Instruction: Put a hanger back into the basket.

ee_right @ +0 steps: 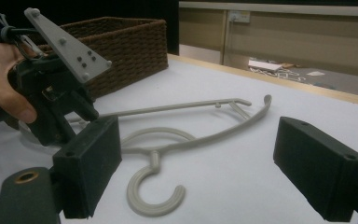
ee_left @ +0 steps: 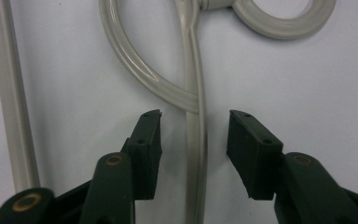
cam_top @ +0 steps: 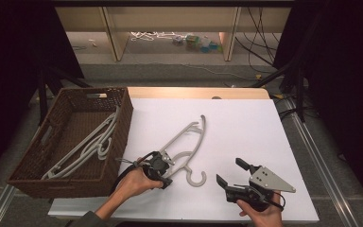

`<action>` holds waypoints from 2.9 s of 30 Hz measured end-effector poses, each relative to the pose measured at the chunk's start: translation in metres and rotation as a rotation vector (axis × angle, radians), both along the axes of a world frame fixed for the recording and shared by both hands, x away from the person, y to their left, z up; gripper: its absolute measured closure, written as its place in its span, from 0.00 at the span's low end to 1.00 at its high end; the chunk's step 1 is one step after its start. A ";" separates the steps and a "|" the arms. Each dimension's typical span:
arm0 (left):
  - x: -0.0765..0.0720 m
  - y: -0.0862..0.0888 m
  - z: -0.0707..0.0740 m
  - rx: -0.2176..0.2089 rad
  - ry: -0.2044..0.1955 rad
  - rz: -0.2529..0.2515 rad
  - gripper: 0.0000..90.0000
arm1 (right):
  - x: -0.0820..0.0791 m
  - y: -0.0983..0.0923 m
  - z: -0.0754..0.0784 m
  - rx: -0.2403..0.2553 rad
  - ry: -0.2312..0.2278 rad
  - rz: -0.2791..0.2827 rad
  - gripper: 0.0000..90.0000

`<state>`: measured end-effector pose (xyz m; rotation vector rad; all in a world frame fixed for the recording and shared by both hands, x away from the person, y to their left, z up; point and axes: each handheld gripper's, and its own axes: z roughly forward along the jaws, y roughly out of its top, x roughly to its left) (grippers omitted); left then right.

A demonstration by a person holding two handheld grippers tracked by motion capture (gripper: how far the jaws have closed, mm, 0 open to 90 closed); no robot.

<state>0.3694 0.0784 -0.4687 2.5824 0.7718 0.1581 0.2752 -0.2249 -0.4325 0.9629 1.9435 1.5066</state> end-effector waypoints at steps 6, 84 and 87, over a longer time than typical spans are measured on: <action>0.002 -0.006 0.003 0.043 0.030 -0.021 0.76 | 0.000 0.001 -0.001 0.002 -0.004 0.004 0.18; 0.021 0.053 0.072 -0.618 0.034 0.207 0.91 | 0.000 0.002 -0.001 0.004 0.007 0.013 0.18; 0.020 0.056 0.077 -0.660 0.034 0.212 0.91 | 0.000 0.002 -0.001 0.015 0.004 0.019 0.18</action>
